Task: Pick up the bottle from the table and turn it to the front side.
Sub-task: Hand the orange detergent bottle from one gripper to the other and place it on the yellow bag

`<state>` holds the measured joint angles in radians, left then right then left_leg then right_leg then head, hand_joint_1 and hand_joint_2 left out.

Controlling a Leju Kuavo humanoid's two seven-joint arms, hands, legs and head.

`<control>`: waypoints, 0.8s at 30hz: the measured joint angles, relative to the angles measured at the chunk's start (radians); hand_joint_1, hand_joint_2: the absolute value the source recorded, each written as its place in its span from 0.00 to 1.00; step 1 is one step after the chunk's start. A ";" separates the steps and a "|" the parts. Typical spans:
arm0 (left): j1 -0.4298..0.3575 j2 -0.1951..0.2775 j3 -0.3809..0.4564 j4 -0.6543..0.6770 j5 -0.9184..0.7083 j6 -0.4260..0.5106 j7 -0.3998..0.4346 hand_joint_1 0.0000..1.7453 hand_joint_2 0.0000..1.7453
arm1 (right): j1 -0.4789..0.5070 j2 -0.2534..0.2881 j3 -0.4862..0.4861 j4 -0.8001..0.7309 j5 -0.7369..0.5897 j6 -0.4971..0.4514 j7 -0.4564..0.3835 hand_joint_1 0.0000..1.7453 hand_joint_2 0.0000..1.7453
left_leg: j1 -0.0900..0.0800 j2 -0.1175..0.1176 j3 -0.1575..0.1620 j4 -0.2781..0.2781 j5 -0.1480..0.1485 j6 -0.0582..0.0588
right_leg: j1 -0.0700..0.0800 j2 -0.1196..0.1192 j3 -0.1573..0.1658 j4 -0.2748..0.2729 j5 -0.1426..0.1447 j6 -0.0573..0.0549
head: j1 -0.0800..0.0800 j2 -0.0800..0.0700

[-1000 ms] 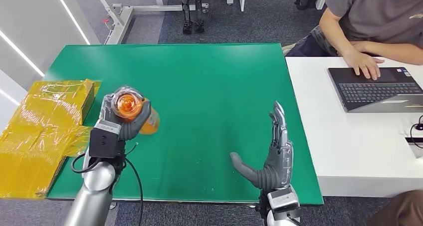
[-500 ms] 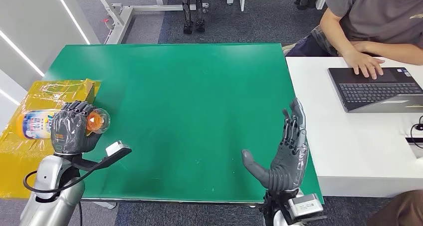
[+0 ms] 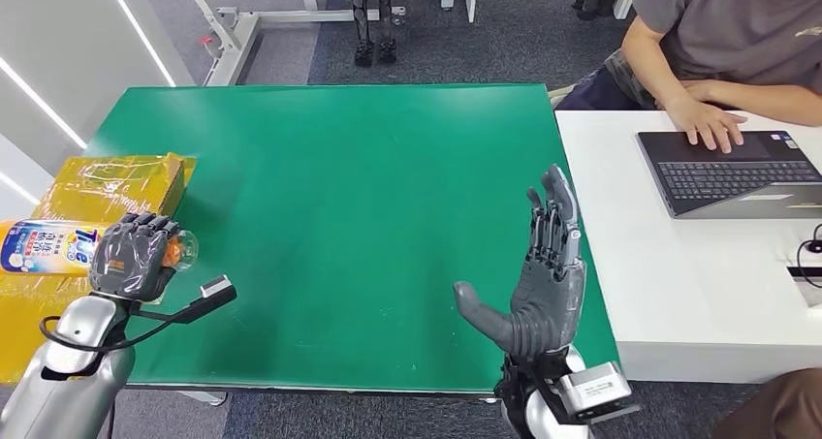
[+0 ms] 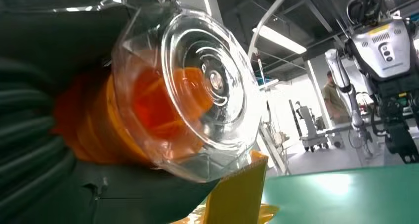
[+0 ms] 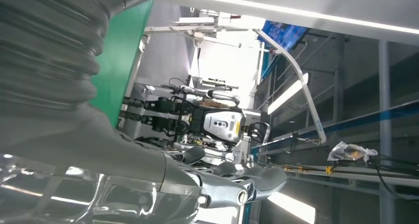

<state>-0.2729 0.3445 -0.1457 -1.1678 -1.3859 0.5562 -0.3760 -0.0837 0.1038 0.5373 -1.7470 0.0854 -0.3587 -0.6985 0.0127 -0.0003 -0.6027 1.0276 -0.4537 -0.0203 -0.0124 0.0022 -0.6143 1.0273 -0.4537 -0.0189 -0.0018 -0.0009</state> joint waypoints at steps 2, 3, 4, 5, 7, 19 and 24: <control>-0.022 0.000 0.000 0.045 -0.002 0.000 -0.002 1.00 1.00 | -0.004 0.000 0.000 0.004 0.001 0.001 0.000 0.00 1.00 | 0.000 0.000 0.000 0.000 0.000 0.000 | 0.000 0.000 0.000 0.000 0.000 0.000 | 0.000 0.000; -0.030 0.000 0.000 0.062 -0.002 0.000 -0.002 1.00 1.00 | -0.005 0.000 0.000 0.006 0.001 0.001 0.000 0.00 1.00 | 0.000 0.000 0.000 0.000 0.000 0.000 | 0.000 0.000 0.000 0.000 0.000 0.000 | 0.000 0.000; -0.037 0.000 0.000 0.076 -0.002 0.000 -0.002 1.00 1.00 | -0.005 0.000 0.000 0.008 0.001 0.001 0.000 0.00 1.00 | 0.000 0.000 0.000 0.000 0.000 0.000 | 0.000 0.001 0.000 0.000 0.000 0.000 | 0.000 0.000; -0.043 0.000 -0.001 0.091 -0.002 0.000 -0.002 1.00 1.00 | -0.006 0.000 0.000 0.010 0.001 0.002 0.000 0.00 1.00 | 0.000 0.000 0.000 0.000 0.000 0.000 | 0.000 0.001 0.000 0.000 0.000 0.000 | 0.000 0.000; -0.061 -0.001 -0.002 0.124 -0.005 0.001 -0.003 1.00 1.00 | -0.009 0.000 0.000 0.013 0.002 0.004 0.000 0.00 1.00 | 0.000 0.000 0.000 0.000 0.000 0.000 | 0.000 0.000 -0.001 0.000 0.000 0.000 | 0.000 0.000; -0.309 -0.071 -0.050 0.502 -0.048 -0.016 0.017 1.00 1.00 | -0.046 0.023 0.000 0.050 0.016 0.019 0.000 0.00 1.00 | 0.000 0.000 0.000 0.001 0.000 0.000 | 0.000 0.000 -0.001 0.000 0.001 -0.001 | 0.000 0.000; -0.368 -0.115 -0.073 0.595 -0.062 -0.024 0.006 1.00 1.00 | -0.056 0.034 -0.001 0.065 0.020 0.027 0.004 0.00 1.00 | 0.000 0.000 -0.001 0.001 0.000 0.000 | 0.000 0.000 -0.001 0.000 0.001 -0.001 | 0.000 0.000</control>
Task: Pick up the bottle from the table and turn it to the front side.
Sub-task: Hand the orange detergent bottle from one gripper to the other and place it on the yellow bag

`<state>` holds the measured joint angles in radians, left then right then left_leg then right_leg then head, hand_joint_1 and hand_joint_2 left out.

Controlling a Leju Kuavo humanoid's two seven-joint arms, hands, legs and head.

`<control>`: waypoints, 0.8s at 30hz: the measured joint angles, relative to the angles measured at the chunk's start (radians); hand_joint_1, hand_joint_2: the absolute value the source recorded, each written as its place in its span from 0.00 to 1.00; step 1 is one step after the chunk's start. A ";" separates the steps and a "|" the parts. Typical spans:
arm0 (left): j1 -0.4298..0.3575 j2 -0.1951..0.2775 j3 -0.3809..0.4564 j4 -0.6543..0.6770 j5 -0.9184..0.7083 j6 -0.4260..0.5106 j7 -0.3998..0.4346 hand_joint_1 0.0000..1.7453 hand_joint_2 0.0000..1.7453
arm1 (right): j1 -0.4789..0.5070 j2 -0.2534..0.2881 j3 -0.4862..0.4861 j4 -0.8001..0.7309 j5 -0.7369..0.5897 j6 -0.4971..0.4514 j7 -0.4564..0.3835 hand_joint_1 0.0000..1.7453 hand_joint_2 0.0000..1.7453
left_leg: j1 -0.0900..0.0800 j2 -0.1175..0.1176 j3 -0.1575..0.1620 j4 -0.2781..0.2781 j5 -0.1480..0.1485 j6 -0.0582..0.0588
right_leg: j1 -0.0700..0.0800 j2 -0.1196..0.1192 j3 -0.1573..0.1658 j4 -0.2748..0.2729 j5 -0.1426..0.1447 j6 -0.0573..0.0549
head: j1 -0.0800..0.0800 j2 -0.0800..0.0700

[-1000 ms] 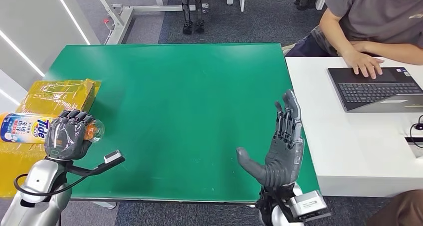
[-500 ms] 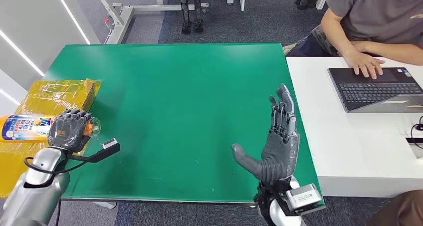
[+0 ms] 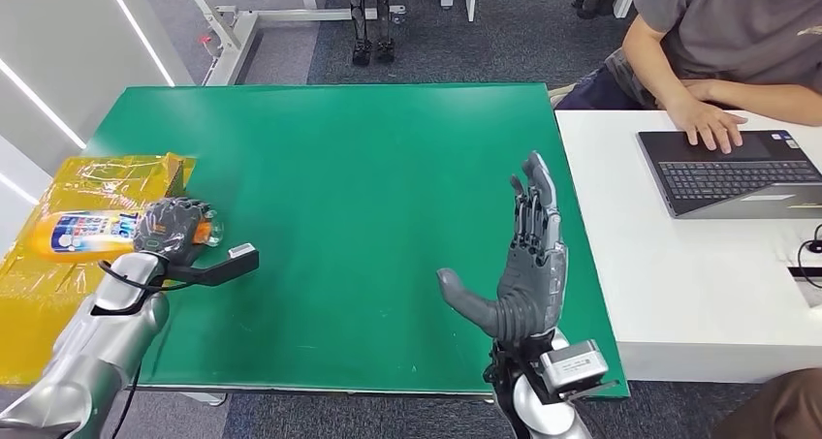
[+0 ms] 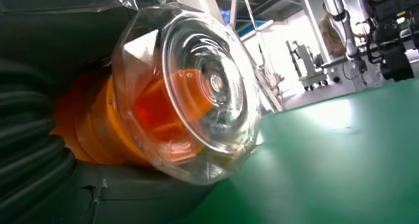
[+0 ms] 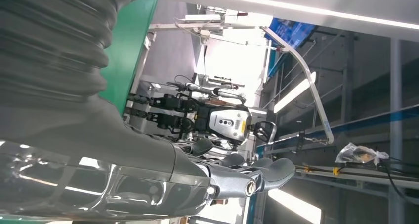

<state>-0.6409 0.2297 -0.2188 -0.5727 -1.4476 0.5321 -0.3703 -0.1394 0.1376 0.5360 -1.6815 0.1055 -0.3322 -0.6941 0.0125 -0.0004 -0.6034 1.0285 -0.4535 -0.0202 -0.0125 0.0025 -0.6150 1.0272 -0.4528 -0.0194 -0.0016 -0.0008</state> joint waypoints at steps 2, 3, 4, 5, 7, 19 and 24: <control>-0.014 -0.018 -0.011 0.025 -0.007 -0.008 0.000 1.00 1.00 | -0.003 0.005 0.000 0.008 0.002 0.005 0.002 0.00 1.00 | 0.000 0.000 0.000 0.000 0.000 0.000 | 0.000 0.000 0.000 0.000 0.000 0.000 | 0.000 0.000; -0.019 -0.027 -0.017 0.035 -0.011 -0.014 0.000 1.00 1.00 | -0.004 0.007 0.000 0.011 0.004 0.006 0.002 0.00 1.00 | 0.000 0.000 0.000 0.000 0.000 0.000 | 0.000 0.000 0.000 0.000 0.000 0.000 | 0.000 0.000; -0.024 -0.033 -0.022 0.046 -0.014 -0.020 0.000 1.00 1.00 | -0.005 0.008 0.000 0.015 0.006 0.007 0.003 0.00 1.00 | 0.000 0.000 0.000 0.000 0.000 0.000 | 0.000 0.000 0.000 0.000 0.000 0.000 | 0.000 0.000; -0.029 -0.039 -0.026 0.055 -0.017 -0.025 0.000 1.00 1.00 | -0.006 0.010 -0.001 0.018 0.008 0.007 0.003 0.00 1.00 | 0.000 0.001 0.000 0.000 0.000 0.000 | 0.000 0.000 0.000 0.000 0.000 0.000 | 0.000 0.000; -0.036 -0.047 -0.033 0.072 -0.019 -0.031 0.000 1.00 1.00 | -0.006 0.012 -0.001 0.024 0.011 0.006 0.002 0.00 1.00 | 0.000 0.000 0.000 0.000 0.000 0.000 | 0.000 0.000 0.000 0.000 0.000 0.000 | 0.000 0.000; -0.031 -0.062 -0.052 0.133 -0.014 -0.044 0.008 1.00 1.00 | -0.006 0.013 -0.007 0.041 0.017 -0.006 0.001 0.00 1.00 | 0.000 0.000 0.000 0.000 0.000 0.000 | 0.000 0.000 0.000 0.000 0.000 0.000 | 0.000 0.000; -0.022 -0.067 -0.052 0.147 -0.006 -0.043 0.008 1.00 1.00 | -0.006 0.013 -0.007 0.049 0.017 -0.007 -0.002 0.00 1.00 | 0.000 0.000 -0.001 0.000 0.000 0.000 | 0.000 0.000 0.000 0.000 0.000 0.000 | 0.000 0.000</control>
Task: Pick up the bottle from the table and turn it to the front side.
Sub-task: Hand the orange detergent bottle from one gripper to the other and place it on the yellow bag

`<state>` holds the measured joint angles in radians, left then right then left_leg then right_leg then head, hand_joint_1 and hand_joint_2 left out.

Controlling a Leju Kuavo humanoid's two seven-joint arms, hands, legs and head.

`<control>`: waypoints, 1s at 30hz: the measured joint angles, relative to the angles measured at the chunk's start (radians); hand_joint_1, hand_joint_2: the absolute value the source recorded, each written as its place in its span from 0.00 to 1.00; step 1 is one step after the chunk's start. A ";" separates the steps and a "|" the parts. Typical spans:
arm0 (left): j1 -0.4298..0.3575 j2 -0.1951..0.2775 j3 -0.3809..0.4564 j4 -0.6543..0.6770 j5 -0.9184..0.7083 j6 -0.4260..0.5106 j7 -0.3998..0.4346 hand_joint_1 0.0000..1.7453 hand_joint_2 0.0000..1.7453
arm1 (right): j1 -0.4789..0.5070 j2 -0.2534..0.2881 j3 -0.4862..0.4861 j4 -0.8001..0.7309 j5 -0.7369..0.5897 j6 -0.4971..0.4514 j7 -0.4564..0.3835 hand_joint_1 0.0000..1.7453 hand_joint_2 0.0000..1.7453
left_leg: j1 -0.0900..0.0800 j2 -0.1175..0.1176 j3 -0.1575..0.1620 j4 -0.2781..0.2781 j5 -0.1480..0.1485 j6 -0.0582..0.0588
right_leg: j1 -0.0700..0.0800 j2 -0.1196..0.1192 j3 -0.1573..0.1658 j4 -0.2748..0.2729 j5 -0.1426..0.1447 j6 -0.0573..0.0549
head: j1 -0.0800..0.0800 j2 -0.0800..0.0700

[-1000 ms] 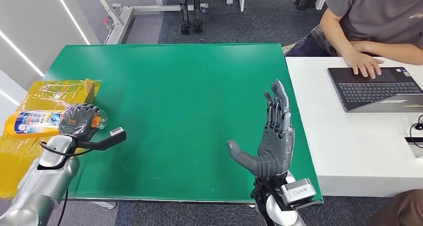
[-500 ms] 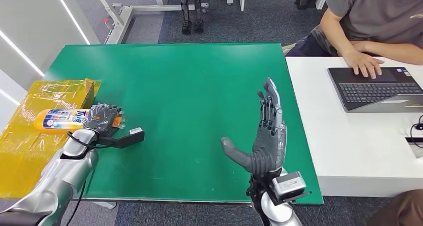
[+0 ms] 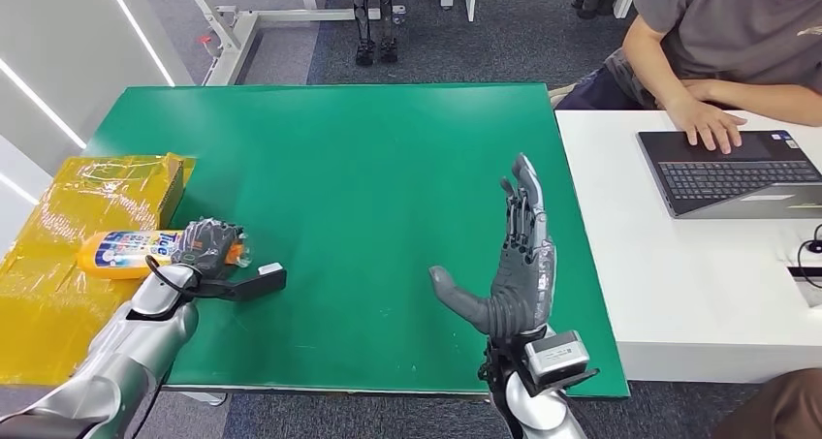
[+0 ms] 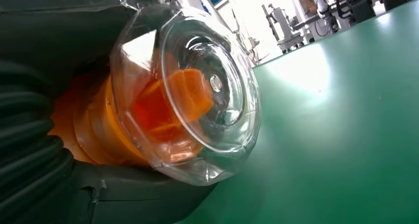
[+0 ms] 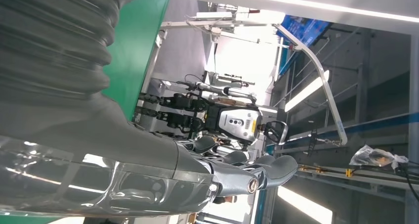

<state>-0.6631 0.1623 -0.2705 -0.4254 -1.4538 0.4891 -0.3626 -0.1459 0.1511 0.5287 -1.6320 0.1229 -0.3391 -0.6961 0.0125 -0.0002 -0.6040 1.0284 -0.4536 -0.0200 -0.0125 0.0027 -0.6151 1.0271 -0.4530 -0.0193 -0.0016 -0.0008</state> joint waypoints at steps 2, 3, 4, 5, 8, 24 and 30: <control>0.004 -0.002 0.000 0.005 0.000 0.001 0.001 1.00 1.00 | 0.000 0.001 0.000 0.002 0.000 0.000 0.000 0.00 1.00 | 0.000 0.000 0.000 0.000 0.000 0.000 | 0.000 0.000 0.000 0.000 0.000 0.000 | 0.000 0.000; 0.007 -0.003 0.000 0.007 0.000 0.001 0.002 1.00 1.00 | 0.000 0.001 0.000 0.002 0.000 0.000 0.000 0.00 1.00 | 0.000 0.000 0.000 0.000 0.000 0.000 | 0.000 0.000 0.000 0.000 0.000 0.000 | 0.000 0.000; 0.010 -0.004 0.000 0.009 0.000 0.002 0.003 1.00 1.00 | 0.000 0.002 0.000 0.002 0.000 0.000 0.000 0.00 1.00 | 0.000 0.000 0.000 0.000 0.000 0.000 | 0.000 0.000 0.000 0.000 0.000 0.000 | 0.000 0.000; 0.014 -0.005 0.000 0.010 0.000 0.003 0.005 1.00 1.00 | -0.001 0.002 0.000 0.002 0.000 0.000 0.000 0.00 1.00 | 0.000 0.000 0.000 0.000 0.000 0.000 | 0.000 0.000 0.000 0.000 0.000 0.000 | 0.000 0.000; 0.020 -0.009 0.000 0.015 0.000 0.006 0.007 0.95 1.00 | -0.002 0.002 0.000 0.003 0.000 0.002 0.000 0.00 1.00 | 0.000 0.000 0.000 0.000 0.000 0.000 | 0.000 0.000 0.000 0.000 0.000 0.000 | 0.000 0.000; 0.019 -0.027 0.000 0.020 0.009 0.036 0.006 0.00 1.00 | -0.005 0.019 -0.012 0.005 0.014 0.042 0.006 0.00 1.00 | 0.000 0.000 0.002 0.000 0.000 0.000 | 0.000 0.000 0.001 0.000 0.000 0.000 | 0.000 0.000; 0.023 -0.026 0.005 0.020 0.041 0.075 -0.008 0.00 1.00 | -0.005 0.025 -0.023 0.009 0.014 0.054 0.008 0.00 1.00 | 0.000 0.000 0.002 0.000 0.000 0.000 | 0.000 0.000 0.001 0.000 0.000 0.000 | 0.000 0.000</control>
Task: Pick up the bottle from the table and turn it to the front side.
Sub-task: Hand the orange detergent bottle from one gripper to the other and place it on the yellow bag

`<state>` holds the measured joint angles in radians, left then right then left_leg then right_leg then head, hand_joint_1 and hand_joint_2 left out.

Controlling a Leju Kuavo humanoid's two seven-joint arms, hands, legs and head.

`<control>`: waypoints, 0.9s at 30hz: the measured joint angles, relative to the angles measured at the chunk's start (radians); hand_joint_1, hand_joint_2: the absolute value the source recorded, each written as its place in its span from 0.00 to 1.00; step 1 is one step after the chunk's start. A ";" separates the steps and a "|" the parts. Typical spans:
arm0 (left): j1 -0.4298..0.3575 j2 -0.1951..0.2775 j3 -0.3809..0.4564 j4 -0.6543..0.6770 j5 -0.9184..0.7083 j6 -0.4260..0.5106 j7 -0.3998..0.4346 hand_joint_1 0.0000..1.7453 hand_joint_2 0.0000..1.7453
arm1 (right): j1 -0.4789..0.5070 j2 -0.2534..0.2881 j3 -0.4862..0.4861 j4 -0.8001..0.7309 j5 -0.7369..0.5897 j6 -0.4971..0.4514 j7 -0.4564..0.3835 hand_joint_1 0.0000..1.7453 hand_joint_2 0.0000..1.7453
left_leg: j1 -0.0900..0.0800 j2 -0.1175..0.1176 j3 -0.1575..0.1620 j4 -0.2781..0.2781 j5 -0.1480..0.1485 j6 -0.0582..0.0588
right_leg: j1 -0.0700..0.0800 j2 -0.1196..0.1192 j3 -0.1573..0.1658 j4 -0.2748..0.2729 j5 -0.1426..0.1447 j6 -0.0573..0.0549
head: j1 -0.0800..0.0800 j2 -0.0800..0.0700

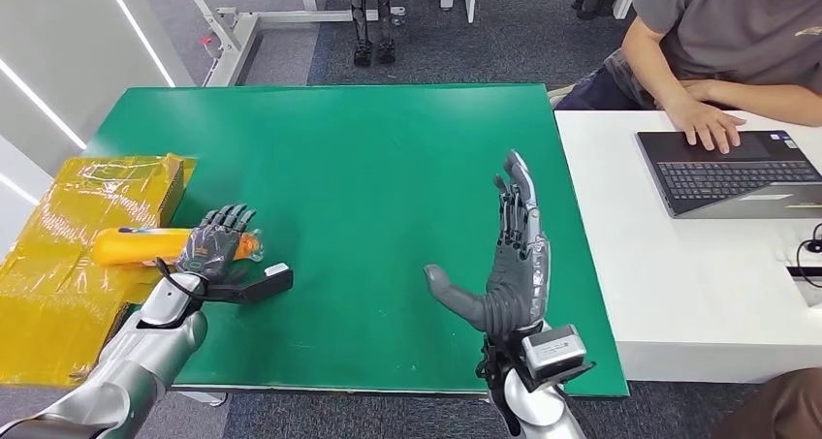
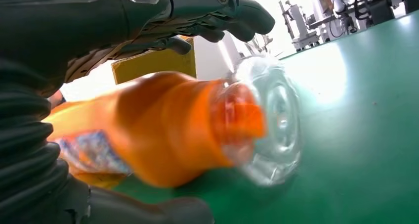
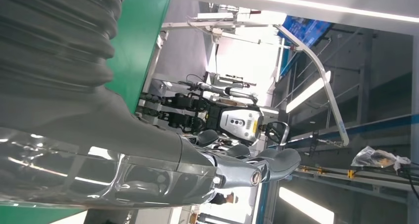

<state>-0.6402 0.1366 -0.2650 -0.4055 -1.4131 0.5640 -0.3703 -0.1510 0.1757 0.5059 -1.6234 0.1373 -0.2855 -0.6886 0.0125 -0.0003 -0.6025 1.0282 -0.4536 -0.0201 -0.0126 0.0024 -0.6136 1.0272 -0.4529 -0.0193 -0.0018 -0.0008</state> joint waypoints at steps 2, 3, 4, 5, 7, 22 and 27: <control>0.010 0.000 0.014 -0.001 0.047 0.032 -0.027 0.00 1.00 | 0.001 0.001 -0.003 0.002 0.001 -0.001 0.000 0.00 1.00 | 0.000 0.000 0.000 0.000 0.000 0.000 | 0.000 0.000 0.000 0.000 0.000 0.000 | 0.000 0.000; 0.018 0.000 0.024 -0.002 0.074 0.049 -0.042 0.00 1.00 | 0.001 0.002 -0.004 0.002 0.002 -0.003 -0.001 0.00 1.00 | 0.000 0.000 0.000 0.000 0.000 0.000 | 0.000 0.000 0.000 0.000 0.000 0.000 | 0.000 0.000; 0.027 0.000 0.036 -0.004 0.097 0.065 -0.055 0.00 1.00 | 0.002 0.002 -0.004 0.002 0.002 -0.006 -0.001 0.00 1.00 | 0.000 0.000 0.000 0.000 0.000 0.000 | 0.000 0.000 0.000 0.000 0.000 0.000 | 0.000 0.000; 0.036 0.000 0.047 -0.007 0.116 0.079 -0.065 0.00 1.00 | 0.004 0.002 -0.005 0.001 0.003 -0.010 0.000 0.00 1.00 | 0.000 0.000 0.000 0.000 0.000 0.000 | 0.000 0.001 0.000 0.000 0.000 0.000 | 0.000 0.000; 0.058 0.002 0.066 -0.019 0.148 0.102 -0.085 0.00 1.00 | 0.008 0.002 -0.006 0.001 0.003 -0.020 0.000 0.00 1.00 | 0.000 0.000 0.000 0.000 0.000 0.000 | 0.000 0.001 0.000 0.000 0.000 0.000 | 0.000 0.000; 0.320 0.004 0.262 -0.382 0.442 0.136 -0.305 0.00 1.00 | 0.043 -0.001 -0.009 0.002 -0.008 -0.070 -0.008 0.00 1.00 | 0.000 0.002 0.000 0.000 -0.001 0.000 | 0.000 0.002 -0.001 0.000 -0.001 0.000 | 0.000 0.000; 0.398 -0.014 0.261 -0.628 0.713 0.136 -0.325 0.00 1.00 | 0.054 -0.002 -0.010 0.002 -0.008 -0.086 -0.009 0.00 1.00 | 0.000 0.001 -0.001 0.000 -0.001 0.000 | 0.000 0.001 -0.002 0.000 -0.001 0.000 | 0.000 0.000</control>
<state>-0.2421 0.1221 -0.0045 -1.0331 -0.7003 0.6997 -0.6951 -0.0965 0.1737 0.4963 -1.6217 0.1298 -0.3711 -0.6973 0.0124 0.0008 -0.6032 1.0281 -0.4543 -0.0202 -0.0126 0.0038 -0.6153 1.0268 -0.4536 -0.0190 -0.0017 -0.0009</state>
